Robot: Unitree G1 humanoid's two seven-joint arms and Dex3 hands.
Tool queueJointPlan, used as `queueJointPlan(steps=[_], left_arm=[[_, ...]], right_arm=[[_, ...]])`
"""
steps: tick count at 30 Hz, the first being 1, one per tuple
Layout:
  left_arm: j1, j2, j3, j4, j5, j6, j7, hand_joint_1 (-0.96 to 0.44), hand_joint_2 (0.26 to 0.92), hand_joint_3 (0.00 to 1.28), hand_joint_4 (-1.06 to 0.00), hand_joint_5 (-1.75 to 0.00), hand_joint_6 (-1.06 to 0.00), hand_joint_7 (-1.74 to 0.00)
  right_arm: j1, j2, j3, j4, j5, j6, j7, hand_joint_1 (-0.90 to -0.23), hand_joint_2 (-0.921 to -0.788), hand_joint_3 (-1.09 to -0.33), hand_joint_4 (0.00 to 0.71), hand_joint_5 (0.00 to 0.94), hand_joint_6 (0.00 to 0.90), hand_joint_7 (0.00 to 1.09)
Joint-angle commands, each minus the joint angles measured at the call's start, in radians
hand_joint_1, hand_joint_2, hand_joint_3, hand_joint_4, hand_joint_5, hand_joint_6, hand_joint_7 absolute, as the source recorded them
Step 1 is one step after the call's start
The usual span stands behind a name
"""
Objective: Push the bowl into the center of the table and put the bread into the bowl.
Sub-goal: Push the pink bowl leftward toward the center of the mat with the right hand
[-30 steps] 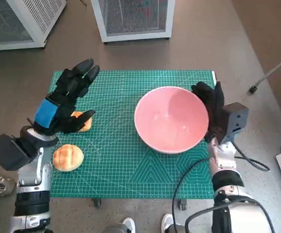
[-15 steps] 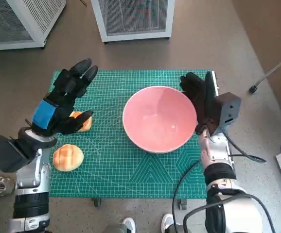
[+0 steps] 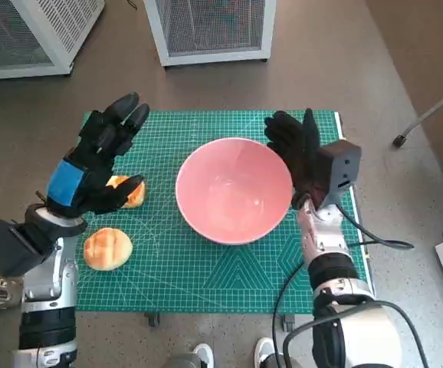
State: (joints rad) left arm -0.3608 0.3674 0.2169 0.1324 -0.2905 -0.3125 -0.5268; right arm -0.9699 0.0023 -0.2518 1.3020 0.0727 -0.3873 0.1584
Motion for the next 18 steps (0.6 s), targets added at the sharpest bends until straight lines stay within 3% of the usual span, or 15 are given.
queueJointPlan(steps=[1,8,18], left_arm=[[0.016,0.012,0.009,-0.025,0.002,0.01,0.014,-0.61,0.921,0.37,-0.19,0.0,-0.03,-0.45],[0.026,0.014,0.01,-0.04,0.005,0.016,0.029,-0.6,0.921,0.37,-0.19,0.0,-0.03,-0.45],[0.042,0.023,0.019,-0.067,-0.003,0.031,0.044,-0.62,0.921,0.37,-0.19,0.0,-0.02,-0.46]], right_arm=[[0.004,0.003,0.007,0.018,-0.011,0.024,0.001,-0.592,-0.921,-0.748,0.16,0.001,0.148,0.17],[0.008,-0.017,0.009,0.013,-0.008,0.015,0.016,-0.599,-0.921,-0.746,0.159,0.001,0.146,0.17],[-0.009,-0.046,-0.037,-0.032,0.049,-0.05,0.077,-0.591,-0.921,-0.743,0.158,0.002,0.153,0.16]])
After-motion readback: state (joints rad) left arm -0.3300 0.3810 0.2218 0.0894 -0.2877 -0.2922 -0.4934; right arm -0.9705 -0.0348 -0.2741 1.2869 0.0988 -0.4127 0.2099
